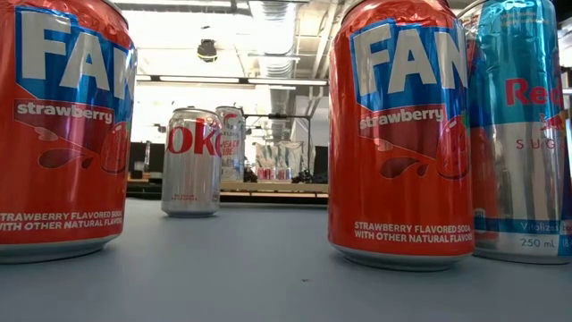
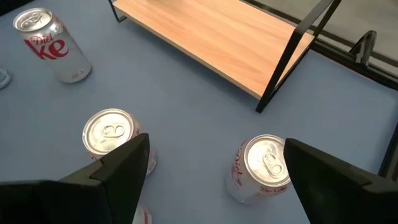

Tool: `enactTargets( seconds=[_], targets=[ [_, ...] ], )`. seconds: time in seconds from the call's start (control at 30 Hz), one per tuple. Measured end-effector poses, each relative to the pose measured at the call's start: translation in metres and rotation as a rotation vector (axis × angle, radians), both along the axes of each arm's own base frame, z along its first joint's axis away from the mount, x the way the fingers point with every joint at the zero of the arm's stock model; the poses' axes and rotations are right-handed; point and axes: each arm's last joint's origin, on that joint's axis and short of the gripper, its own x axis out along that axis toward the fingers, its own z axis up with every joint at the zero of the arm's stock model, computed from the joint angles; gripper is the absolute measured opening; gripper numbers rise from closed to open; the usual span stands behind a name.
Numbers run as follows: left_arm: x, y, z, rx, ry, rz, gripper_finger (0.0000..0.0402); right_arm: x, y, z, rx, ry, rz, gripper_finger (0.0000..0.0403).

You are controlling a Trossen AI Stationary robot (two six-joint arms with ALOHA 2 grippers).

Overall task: Place canned beverage on shelf
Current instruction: Put the top blue soda can on the shelf

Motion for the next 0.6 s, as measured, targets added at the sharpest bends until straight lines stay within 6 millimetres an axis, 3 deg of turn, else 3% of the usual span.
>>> enactTargets(
  seconds=[0.23, 0.43, 0.6],
  targets=[
    [-0.001, 0.001, -0.002, 0.032, 0.007, -0.004, 0.0352, 0.000, 0.001, 0.000, 0.022, 0.005, -0.001, 0.0352],
    [-0.002, 0.001, -0.024, 0.019, 0.012, -0.020, 0.0352, 0.001, 0.001, -0.001, 0.024, 0.003, -0.001, 0.0352],
    [0.000, 0.005, -0.028, 0.032, -0.001, -0.001, 0.0349, 0.002, 0.002, -0.001, 0.037, -0.008, -0.001, 0.0352]
  ],
)
